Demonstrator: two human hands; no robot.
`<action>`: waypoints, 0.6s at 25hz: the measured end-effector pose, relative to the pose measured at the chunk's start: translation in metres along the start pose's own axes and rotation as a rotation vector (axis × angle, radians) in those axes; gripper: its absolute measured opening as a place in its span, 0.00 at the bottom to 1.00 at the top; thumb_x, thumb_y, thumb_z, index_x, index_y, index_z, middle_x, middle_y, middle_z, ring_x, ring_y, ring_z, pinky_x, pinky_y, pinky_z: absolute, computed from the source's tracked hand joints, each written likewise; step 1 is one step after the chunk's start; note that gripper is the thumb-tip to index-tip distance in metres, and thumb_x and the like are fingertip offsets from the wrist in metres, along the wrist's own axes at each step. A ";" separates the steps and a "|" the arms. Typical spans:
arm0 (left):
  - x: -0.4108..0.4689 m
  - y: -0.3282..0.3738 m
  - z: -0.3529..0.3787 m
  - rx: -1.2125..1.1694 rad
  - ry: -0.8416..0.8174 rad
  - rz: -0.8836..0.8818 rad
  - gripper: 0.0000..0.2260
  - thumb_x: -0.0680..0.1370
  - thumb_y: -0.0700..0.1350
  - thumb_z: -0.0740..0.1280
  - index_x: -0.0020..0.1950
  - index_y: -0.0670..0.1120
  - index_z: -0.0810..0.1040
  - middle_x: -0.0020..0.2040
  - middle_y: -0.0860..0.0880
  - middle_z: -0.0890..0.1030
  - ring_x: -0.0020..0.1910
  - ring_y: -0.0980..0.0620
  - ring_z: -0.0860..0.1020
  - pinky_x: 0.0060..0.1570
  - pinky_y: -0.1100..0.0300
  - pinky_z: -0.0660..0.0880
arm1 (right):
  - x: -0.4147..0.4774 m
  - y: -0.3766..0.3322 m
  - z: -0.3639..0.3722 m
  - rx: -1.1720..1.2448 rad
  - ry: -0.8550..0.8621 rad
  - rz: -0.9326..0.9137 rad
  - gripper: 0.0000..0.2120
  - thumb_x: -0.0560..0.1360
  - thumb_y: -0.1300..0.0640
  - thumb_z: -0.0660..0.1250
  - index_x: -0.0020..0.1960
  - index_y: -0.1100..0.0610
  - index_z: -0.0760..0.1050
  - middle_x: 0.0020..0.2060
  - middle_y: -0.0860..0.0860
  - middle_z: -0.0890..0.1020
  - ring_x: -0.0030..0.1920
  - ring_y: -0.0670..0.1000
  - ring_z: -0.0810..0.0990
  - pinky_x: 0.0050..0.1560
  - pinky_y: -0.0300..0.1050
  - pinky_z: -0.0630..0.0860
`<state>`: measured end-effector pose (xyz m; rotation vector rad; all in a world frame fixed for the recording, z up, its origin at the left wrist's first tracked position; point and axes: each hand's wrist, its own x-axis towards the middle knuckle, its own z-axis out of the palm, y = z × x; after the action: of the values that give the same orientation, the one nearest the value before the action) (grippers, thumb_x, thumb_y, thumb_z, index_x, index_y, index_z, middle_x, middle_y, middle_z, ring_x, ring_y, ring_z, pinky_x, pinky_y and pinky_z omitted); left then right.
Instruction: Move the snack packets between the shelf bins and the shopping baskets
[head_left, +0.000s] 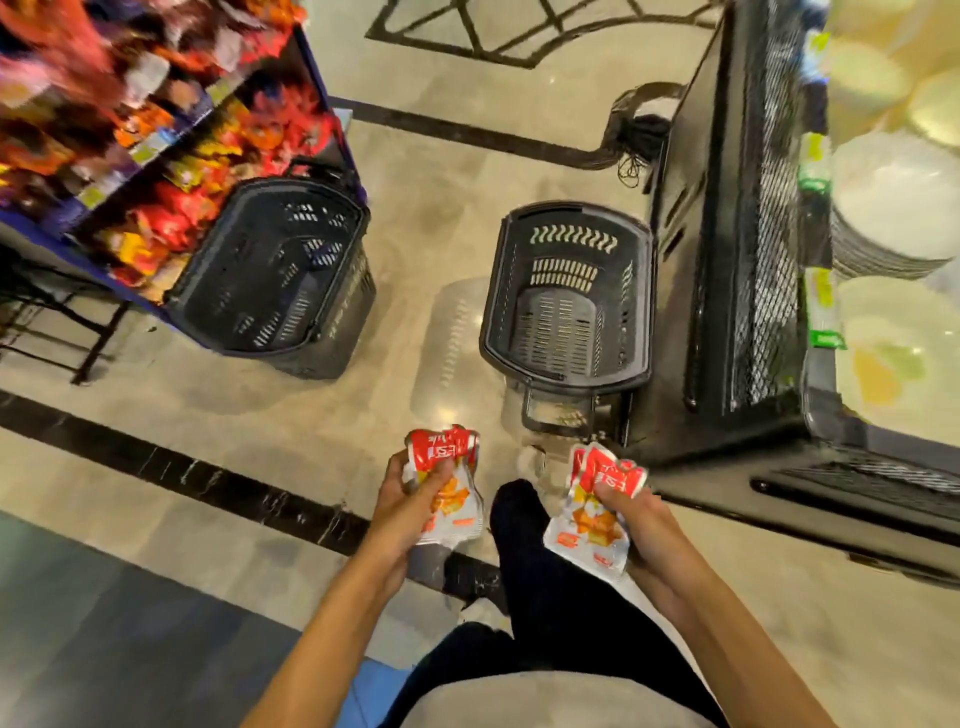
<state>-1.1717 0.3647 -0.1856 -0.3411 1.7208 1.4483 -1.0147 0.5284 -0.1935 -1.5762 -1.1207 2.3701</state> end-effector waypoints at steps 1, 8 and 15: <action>0.019 0.014 0.012 -0.002 -0.002 -0.014 0.16 0.76 0.44 0.68 0.62 0.48 0.70 0.47 0.47 0.81 0.40 0.52 0.80 0.37 0.62 0.79 | 0.018 -0.016 0.005 0.006 0.008 -0.002 0.12 0.77 0.60 0.63 0.60 0.59 0.74 0.50 0.58 0.84 0.47 0.56 0.83 0.53 0.54 0.78; 0.153 0.109 0.092 0.081 -0.085 -0.014 0.20 0.76 0.42 0.68 0.66 0.48 0.67 0.55 0.43 0.80 0.44 0.51 0.80 0.40 0.62 0.78 | 0.148 -0.135 0.029 -0.037 0.087 -0.025 0.09 0.77 0.64 0.63 0.56 0.57 0.76 0.47 0.56 0.83 0.47 0.55 0.82 0.52 0.54 0.78; 0.334 0.111 0.174 0.254 -0.196 -0.113 0.21 0.76 0.41 0.68 0.66 0.48 0.65 0.58 0.45 0.77 0.40 0.57 0.79 0.30 0.71 0.74 | 0.328 -0.155 0.013 -0.013 0.266 0.092 0.08 0.72 0.67 0.68 0.51 0.63 0.77 0.43 0.60 0.82 0.45 0.61 0.80 0.54 0.67 0.75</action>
<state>-1.3772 0.6552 -0.3516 -0.1507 1.6731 1.1278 -1.2273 0.7789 -0.3483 -1.9166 -1.0294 2.1238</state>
